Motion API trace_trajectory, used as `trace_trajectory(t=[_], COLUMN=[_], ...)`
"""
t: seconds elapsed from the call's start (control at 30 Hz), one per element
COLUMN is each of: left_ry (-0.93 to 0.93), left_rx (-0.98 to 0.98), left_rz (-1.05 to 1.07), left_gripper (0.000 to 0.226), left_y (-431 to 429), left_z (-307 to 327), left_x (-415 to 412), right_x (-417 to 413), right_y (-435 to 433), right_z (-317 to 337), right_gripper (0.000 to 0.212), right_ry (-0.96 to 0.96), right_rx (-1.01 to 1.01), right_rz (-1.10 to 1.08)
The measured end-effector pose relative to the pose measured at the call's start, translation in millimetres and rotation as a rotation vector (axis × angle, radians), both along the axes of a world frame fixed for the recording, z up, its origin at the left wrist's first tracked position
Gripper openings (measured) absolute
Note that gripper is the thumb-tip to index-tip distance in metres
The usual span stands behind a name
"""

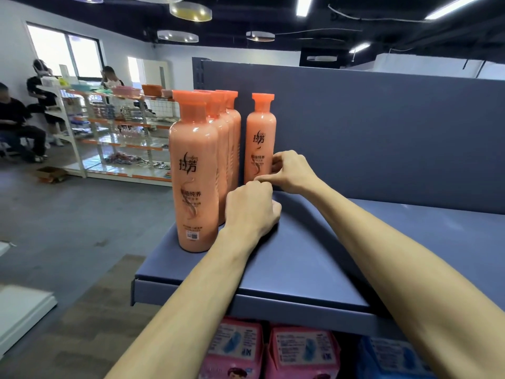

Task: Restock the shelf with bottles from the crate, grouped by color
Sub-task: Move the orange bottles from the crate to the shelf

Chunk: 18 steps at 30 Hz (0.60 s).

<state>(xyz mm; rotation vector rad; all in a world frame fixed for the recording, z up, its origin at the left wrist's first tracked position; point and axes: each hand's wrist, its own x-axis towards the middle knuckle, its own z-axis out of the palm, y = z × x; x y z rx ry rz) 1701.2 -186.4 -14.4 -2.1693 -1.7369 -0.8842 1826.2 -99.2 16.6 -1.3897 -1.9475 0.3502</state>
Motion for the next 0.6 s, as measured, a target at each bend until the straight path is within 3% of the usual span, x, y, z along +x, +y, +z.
trace_trajectory(t=[0.37, 0.6], left_ry=[0.037, 0.037], left_rx=[0.024, 0.006], left_rz=[-0.001, -0.011], left_gripper=[0.021, 0.023], left_y=[-2, -3], left_z=[1, 0], left_x=[2, 3], right_x=[-11, -7], right_y=[-4, -12], right_z=[-5, -3], right_gripper=[0.034, 0.028], right_ry=[0.069, -0.059], right_rx=[-0.02, -0.031], right_rz=[-0.006, -0.033])
